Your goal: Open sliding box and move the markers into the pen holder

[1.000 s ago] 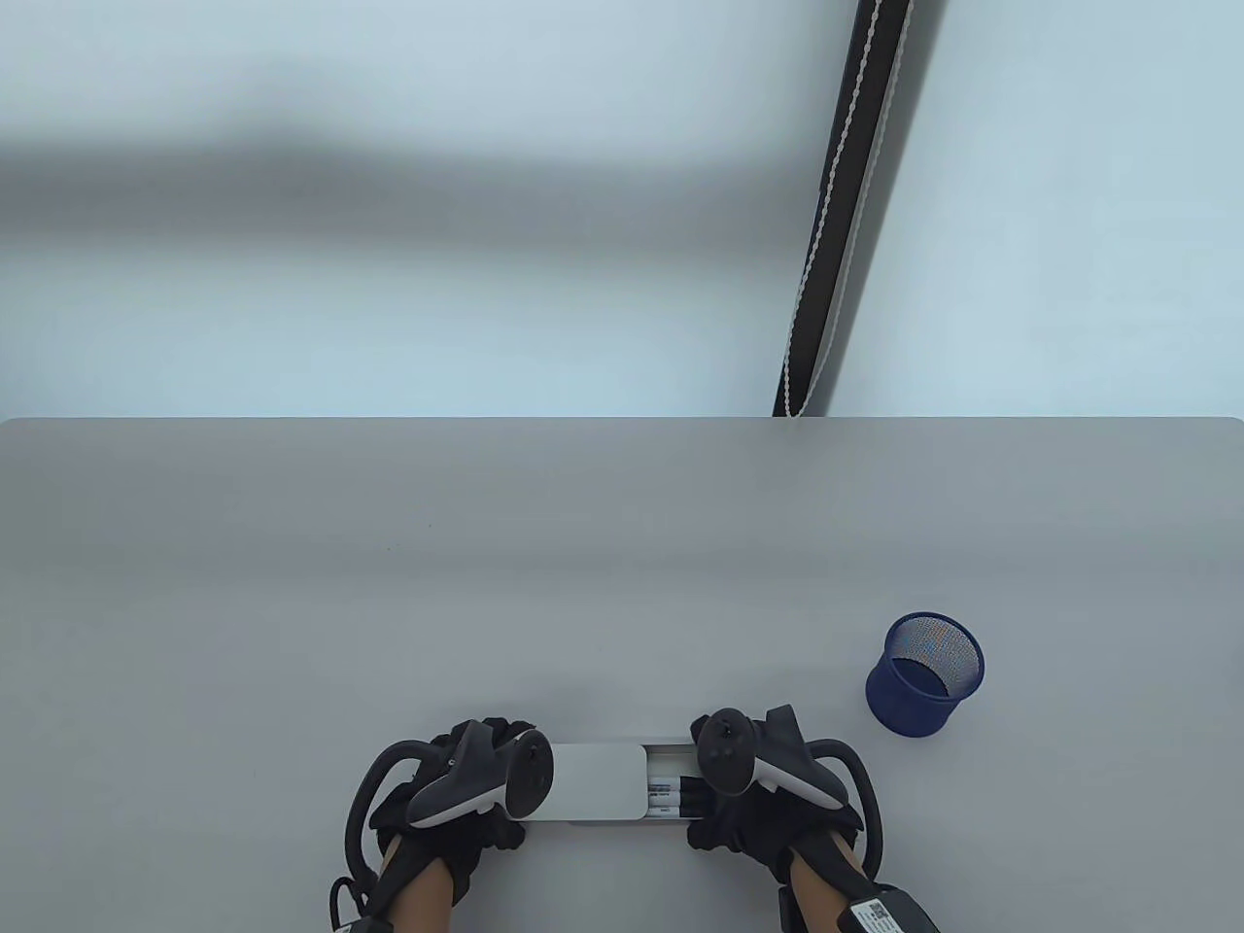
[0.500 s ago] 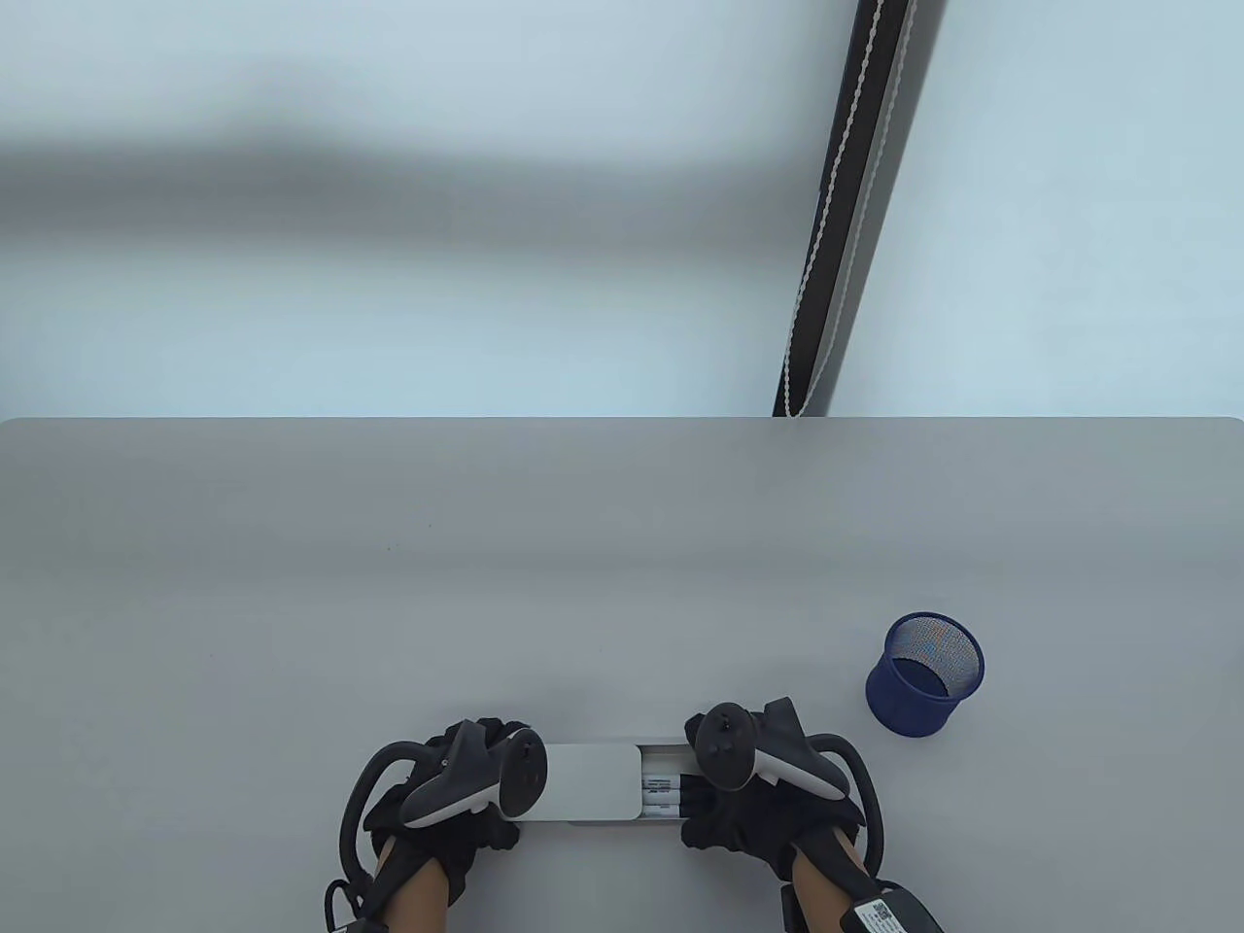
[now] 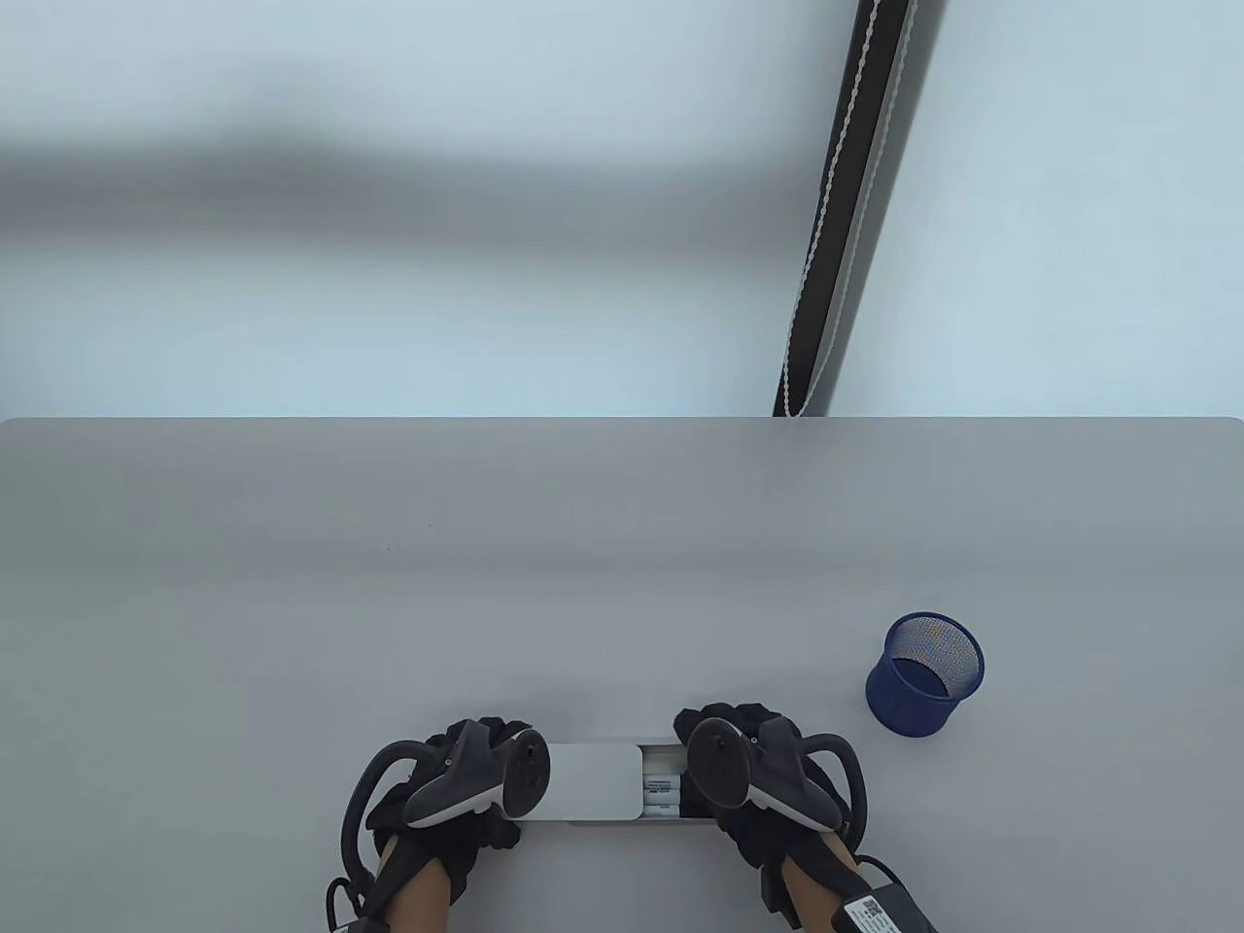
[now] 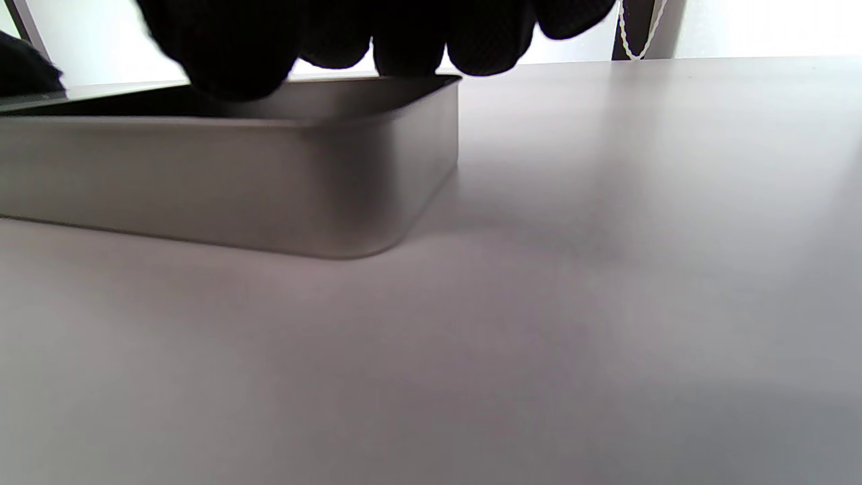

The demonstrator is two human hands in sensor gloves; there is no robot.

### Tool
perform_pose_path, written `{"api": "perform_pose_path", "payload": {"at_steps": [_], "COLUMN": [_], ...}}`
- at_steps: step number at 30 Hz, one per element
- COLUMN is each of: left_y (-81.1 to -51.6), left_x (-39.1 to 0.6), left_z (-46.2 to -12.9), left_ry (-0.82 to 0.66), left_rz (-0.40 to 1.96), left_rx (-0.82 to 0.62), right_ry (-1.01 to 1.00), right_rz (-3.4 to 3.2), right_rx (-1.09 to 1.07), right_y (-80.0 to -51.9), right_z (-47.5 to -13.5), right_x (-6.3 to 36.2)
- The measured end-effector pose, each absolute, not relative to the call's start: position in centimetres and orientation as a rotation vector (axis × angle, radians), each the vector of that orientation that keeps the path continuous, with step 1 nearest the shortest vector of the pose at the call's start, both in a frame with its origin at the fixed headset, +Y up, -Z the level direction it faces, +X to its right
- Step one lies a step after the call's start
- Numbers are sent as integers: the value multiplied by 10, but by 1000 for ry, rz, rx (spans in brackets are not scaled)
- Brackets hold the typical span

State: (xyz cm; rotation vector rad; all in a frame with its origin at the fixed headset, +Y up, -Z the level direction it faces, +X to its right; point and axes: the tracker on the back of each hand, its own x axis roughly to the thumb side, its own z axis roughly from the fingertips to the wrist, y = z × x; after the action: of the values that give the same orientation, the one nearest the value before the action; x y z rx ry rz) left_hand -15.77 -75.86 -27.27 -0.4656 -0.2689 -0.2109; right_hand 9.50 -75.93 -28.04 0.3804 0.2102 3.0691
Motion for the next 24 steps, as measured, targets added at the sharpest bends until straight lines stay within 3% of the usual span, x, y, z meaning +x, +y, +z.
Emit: {"api": "perform_pose_path", "payload": {"at_steps": [12,24], "left_y": [-759,-759], "left_x": [-157,-157], "left_z": [-272,-272], "left_ry": [-265,-264], "left_rz": [-216,-208], "left_rx": [-464,-465], "right_ry": [108,148], "right_rz": [3215,3239], "right_rx": [395,379], "right_y": [-769,-772], "right_z": [-282,-289], "right_x": [87,86]}}
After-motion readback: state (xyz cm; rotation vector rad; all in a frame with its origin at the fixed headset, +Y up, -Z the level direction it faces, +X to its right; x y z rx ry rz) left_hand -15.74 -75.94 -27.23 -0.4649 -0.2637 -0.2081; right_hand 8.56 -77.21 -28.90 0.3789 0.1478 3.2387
